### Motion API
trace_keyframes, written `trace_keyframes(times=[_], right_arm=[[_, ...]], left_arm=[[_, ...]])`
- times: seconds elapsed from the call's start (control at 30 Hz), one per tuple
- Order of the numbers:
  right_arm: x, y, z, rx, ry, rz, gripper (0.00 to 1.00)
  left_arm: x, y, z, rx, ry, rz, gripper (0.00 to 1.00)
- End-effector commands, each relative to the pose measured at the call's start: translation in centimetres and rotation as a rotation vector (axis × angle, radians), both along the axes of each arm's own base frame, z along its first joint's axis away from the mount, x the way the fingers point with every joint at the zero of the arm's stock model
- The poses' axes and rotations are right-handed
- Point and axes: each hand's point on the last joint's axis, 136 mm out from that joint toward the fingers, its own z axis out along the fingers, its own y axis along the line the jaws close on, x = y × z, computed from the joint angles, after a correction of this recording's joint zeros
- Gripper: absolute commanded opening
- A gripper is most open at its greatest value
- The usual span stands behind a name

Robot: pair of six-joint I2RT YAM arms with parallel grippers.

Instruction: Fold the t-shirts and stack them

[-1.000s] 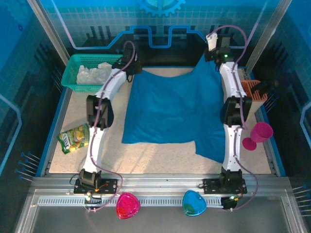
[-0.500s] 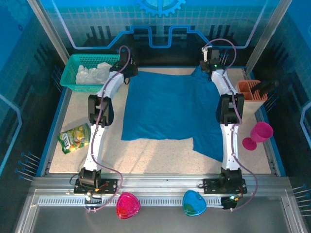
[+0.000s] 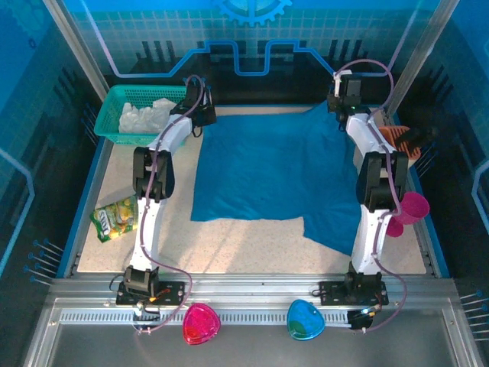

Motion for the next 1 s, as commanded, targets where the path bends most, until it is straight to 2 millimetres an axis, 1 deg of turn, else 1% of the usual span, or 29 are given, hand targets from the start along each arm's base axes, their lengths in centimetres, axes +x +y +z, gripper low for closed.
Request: trace_keyframes(times=[0.0,0.27,0.47,0.73,0.97], right_arm=[[-1.3,-1.2,2.1,0.034,-0.063,-0.043,0.0],[-4.6,-1.4,0.8,0.069,-0.033,-0.062,0.0],[-6.9,-1.2,-0.8,0.102,-0.003,-0.078,0.0],[-10.5,-1.6,-3.3,0.117,0.056,-0.123,0.0],[-12.8,-2.2,-6.1,0.096,0.139,-0.163,0.0]], left_arm=[[-0.2,0.4,4.6,-0.014,-0.079,-0.022,0.0],[-2.3,1.0,4.3,0.005,-0.057,-0.017,0.0],[-4.0,1.0,3.3,-0.006,-0.025,-0.02,0.0],[-6.5,1.4,2.2,-0.013,0.002,-0.004,0.0],[-7.7,1.5,1.3,-0.006,0.031,-0.005,0.0]])
